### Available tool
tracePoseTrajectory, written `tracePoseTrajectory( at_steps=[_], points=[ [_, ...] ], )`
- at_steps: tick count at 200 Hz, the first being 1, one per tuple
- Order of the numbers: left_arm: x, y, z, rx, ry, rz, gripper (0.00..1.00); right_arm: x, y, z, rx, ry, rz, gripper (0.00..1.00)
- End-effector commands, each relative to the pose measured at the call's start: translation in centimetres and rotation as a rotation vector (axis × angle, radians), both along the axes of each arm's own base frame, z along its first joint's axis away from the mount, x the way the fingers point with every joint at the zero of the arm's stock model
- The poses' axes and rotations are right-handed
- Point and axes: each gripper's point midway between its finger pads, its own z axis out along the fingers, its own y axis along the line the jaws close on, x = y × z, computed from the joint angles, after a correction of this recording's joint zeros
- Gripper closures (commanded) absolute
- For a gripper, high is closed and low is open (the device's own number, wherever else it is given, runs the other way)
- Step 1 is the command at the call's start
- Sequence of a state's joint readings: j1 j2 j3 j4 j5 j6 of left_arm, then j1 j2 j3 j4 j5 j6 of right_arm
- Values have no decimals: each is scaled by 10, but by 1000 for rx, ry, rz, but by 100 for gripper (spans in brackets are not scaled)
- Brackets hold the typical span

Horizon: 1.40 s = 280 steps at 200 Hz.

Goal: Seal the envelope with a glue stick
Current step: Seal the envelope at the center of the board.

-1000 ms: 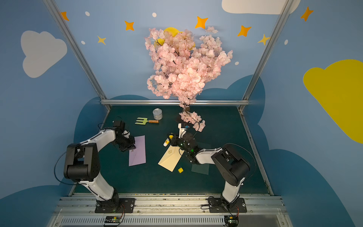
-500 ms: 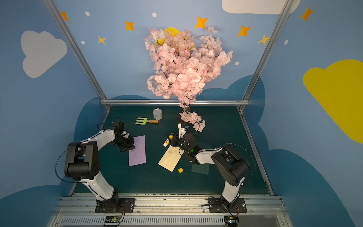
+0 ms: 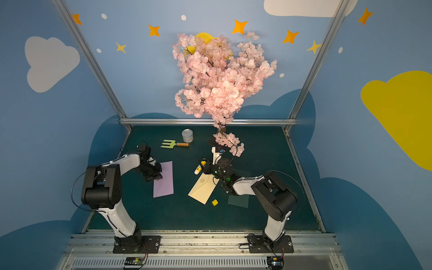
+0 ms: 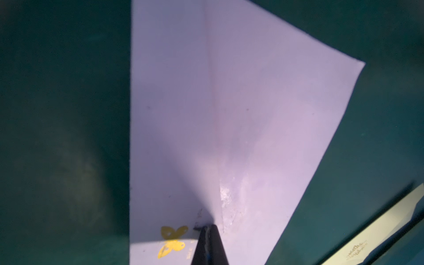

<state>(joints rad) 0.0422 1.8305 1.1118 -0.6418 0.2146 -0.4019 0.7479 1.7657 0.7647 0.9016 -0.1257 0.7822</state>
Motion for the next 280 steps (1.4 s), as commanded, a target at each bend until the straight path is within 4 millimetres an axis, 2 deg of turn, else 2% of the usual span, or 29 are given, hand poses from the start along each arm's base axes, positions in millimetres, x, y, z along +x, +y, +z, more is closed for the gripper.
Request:
tracePoseTrajectory(
  at_steps=[1, 26, 98, 151, 176, 219, 238, 280],
  points=[
    [-10, -11, -13, 15, 65, -90, 97, 1, 4, 15, 43, -37, 13, 100],
    [0, -25, -3, -3, 36, -178, 97, 1, 4, 18, 47, -40, 16, 100],
    [10, -19, 23, 29, -28, -118, 97, -1, 5, 19, 47, -43, 24, 100],
    [14, -29, 40, -42, -74, -88, 97, -1, 7, 20, 54, -40, 34, 100],
    [4, -23, 38, -6, -46, -82, 97, -2, 7, 21, 55, -44, 36, 100],
    [-26, -11, 29, 61, -1, -40, 97, -3, 6, 26, 49, -55, 38, 100],
    [-28, -12, 24, 55, 1, -38, 97, -3, 7, 27, 54, -58, 43, 100],
    [-21, -13, 25, 49, -14, -38, 97, -4, 8, 29, 56, -58, 52, 100]
  ],
)
